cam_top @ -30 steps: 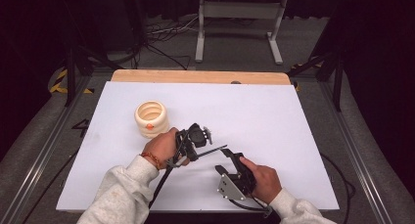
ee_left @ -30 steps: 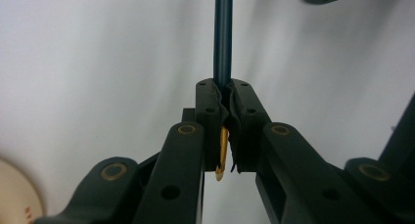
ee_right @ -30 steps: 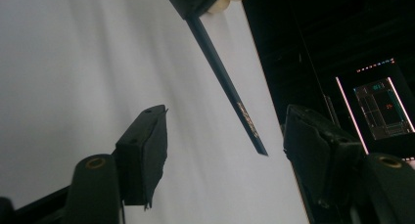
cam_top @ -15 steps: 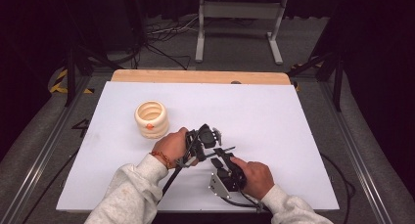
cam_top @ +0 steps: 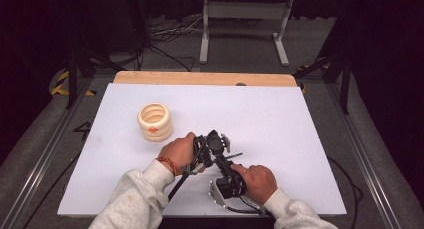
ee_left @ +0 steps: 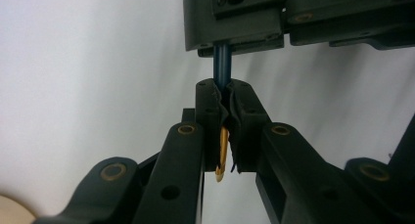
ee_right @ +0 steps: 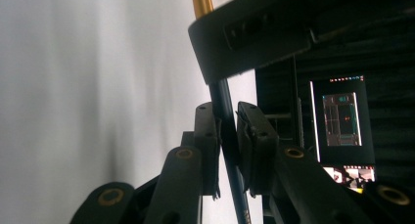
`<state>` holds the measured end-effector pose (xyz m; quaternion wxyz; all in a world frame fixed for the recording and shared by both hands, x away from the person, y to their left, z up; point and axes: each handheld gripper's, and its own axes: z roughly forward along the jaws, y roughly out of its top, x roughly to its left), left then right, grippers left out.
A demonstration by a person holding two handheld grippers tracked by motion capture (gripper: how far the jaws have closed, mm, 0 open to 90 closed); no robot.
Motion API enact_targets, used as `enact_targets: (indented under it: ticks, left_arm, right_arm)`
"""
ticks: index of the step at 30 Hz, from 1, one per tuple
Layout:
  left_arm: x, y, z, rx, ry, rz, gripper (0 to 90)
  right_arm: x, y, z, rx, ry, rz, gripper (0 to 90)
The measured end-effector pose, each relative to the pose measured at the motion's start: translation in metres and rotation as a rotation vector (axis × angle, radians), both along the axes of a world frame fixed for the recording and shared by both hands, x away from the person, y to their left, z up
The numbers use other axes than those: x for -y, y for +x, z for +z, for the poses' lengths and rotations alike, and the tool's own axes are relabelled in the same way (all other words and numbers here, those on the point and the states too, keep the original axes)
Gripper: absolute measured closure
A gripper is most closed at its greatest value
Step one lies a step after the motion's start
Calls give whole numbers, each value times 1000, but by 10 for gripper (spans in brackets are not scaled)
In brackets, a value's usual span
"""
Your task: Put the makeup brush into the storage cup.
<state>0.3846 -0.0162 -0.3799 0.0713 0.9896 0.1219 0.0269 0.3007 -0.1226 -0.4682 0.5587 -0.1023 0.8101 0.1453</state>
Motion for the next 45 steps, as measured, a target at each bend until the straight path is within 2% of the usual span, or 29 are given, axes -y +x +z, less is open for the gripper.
enact_targets:
  ticks: [4,7,13,14,17,20,22,23,26,27,28,29,30,31,34,36,37,38,40,41,42,44,45]
  left_arm:
    - [1,0,-1,3,13,-11,837]
    - [-1,-1,-2,9,-8,-6,834]
    - [-14,-6,1,37,-100,2,832]
    - [-17,-7,2,44,-123,1,831]
    - [-28,-11,4,81,-162,14,812]
    - [-41,-17,5,95,-220,28,787]
    - [-50,-20,6,115,-257,29,738]
    - [-54,-22,5,124,-273,32,706]
    - [-71,-27,6,166,-333,50,676]
    - [-78,-30,5,192,-358,53,632]
    - [-78,-30,5,192,-358,53,583]
    - [-84,-31,4,203,-374,42,583]
    - [-89,-32,3,213,-392,47,533]
    - [-100,-35,-1,250,-403,70,503]
    - [-113,-38,-4,269,-430,85,480]
    - [-124,-41,-8,298,-461,105,415]
    - [-124,-41,-8,298,-461,105,357]
    - [-133,-43,-12,331,-488,128,298]
    - [-142,-47,-16,353,-516,153,250]
    - [-142,-47,-16,353,-516,153,225]
    - [-150,-50,-19,369,-532,178,225]
    - [-162,-54,-25,390,-571,220,173]
    - [-162,-54,-25,390,-571,220,150]
  right_arm:
    - [-2,0,-2,-12,-25,-2,830]
    - [-3,0,-3,-23,-22,-7,839]
    - [0,1,2,-58,-9,-18,841]
    - [1,2,3,-61,-8,-9,841]
    - [2,2,3,-77,19,-30,842]
    - [5,5,4,-89,26,-35,842]
    - [7,6,6,-99,37,-42,842]
    - [8,7,6,-108,63,-49,842]
    - [12,9,7,-132,87,-60,842]
    - [13,10,8,-140,100,-68,842]
    - [13,10,8,-140,100,-68,842]
    - [15,12,9,-147,119,-76,842]
    - [17,13,11,-165,133,-76,841]
    - [18,13,12,-166,147,-77,842]
    - [21,15,14,-188,173,-77,842]
    - [23,17,16,-205,198,-80,842]
    - [24,17,18,-221,216,-79,842]
    - [25,18,19,-225,231,-80,841]
    - [26,19,21,-235,246,-74,841]
    - [26,19,21,-235,246,-74,841]
    - [27,19,22,-244,245,-73,841]
    - [28,20,24,-272,301,-68,841]
    - [28,20,24,-272,301,-68,841]
